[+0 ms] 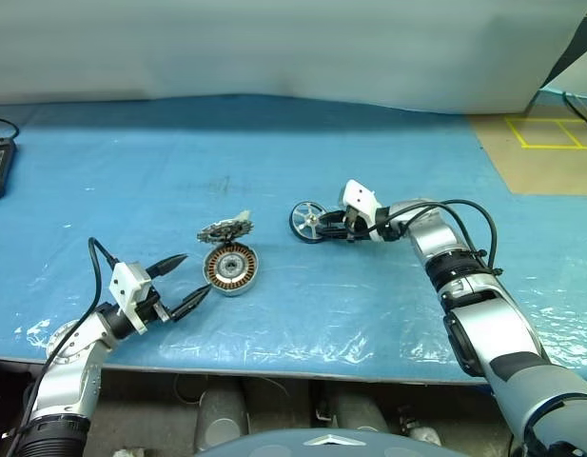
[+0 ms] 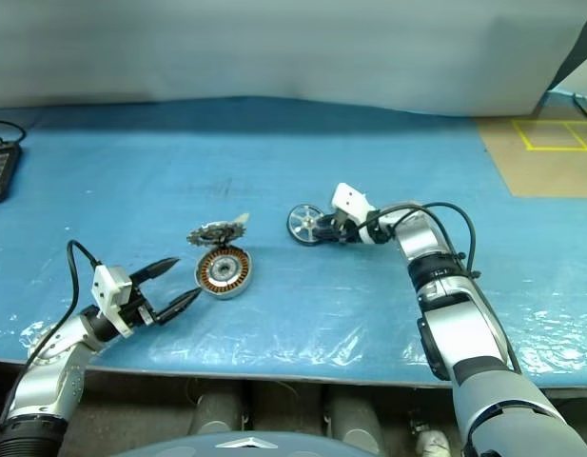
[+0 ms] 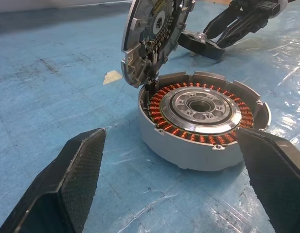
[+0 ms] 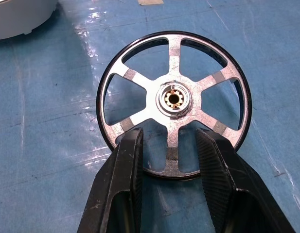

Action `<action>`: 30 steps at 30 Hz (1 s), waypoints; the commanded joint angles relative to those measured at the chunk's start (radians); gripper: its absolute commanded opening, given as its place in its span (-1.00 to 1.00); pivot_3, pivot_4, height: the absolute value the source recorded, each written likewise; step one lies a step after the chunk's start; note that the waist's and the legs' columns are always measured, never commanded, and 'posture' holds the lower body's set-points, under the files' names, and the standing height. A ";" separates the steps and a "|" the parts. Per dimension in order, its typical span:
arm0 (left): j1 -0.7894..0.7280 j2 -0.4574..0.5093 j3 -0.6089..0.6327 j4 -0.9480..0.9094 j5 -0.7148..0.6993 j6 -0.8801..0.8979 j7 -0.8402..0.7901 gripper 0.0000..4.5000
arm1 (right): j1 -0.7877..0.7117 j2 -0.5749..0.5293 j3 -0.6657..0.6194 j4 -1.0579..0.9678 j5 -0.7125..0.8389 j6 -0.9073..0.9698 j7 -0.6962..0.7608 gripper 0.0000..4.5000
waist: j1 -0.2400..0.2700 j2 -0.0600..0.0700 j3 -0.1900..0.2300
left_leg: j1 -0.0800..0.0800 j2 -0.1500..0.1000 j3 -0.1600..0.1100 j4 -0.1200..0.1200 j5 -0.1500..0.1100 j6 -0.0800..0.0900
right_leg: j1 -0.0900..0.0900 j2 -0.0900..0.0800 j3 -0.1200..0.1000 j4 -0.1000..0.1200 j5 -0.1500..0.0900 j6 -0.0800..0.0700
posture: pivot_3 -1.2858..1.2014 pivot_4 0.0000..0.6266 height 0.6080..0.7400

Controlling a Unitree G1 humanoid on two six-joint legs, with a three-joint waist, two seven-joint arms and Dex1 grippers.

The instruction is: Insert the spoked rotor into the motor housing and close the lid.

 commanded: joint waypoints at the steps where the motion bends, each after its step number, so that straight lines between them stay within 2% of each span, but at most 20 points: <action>1: 0.003 0.005 0.013 -0.014 -0.002 -0.018 0.005 1.00 | 0.011 -0.004 0.011 -0.014 -0.002 0.014 0.022 -0.53 | 0.000 0.000 0.000 | 0.000 0.000 0.000 0.000 0.000 0.000 | 0.000 0.000 0.000 0.000 0.000 0.000 | 0.03 -0.52 1.00; 4: 0.007 0.005 0.015 -0.017 -0.006 -0.017 0.004 1.00 | 0.016 -0.002 -0.010 -0.044 0.023 0.011 0.017 -0.98 | 0.000 0.000 0.000 | 0.000 0.000 0.000 0.000 0.000 0.000 | 0.000 0.000 0.000 0.000 0.000 0.000 | 0.03 -0.52 1.00; 10: 0.012 0.004 0.014 -0.028 -0.025 -0.007 -0.013 1.00 | 0.077 -0.014 -0.057 -0.155 0.103 0.000 0.059 -0.98 | 0.001 0.000 0.000 | -0.003 0.000 0.000 -0.002 0.000 0.000 | -0.002 0.000 0.000 -0.002 0.000 0.000 | 0.03 -0.52 1.00; 19: 0.012 0.016 0.013 -0.032 -0.056 0.012 -0.064 1.00 | 0.234 -0.028 -0.021 -0.435 0.245 0.042 0.280 -0.98 | -0.001 0.000 0.000 | -0.005 0.000 0.000 -0.003 0.000 0.000 | -0.004 0.000 -0.001 -0.003 0.000 0.000 | 0.03 -0.52 1.00; 30: 0.059 0.015 0.017 -0.024 -0.066 -0.033 -0.131 1.00 | 0.194 0.076 0.046 -0.499 0.288 0.080 0.332 -0.98 | 0.002 0.000 0.000 | -0.006 0.000 0.000 -0.005 0.000 0.000 | -0.004 0.000 -0.001 -0.006 0.000 0.000 | 0.03 -0.52 1.00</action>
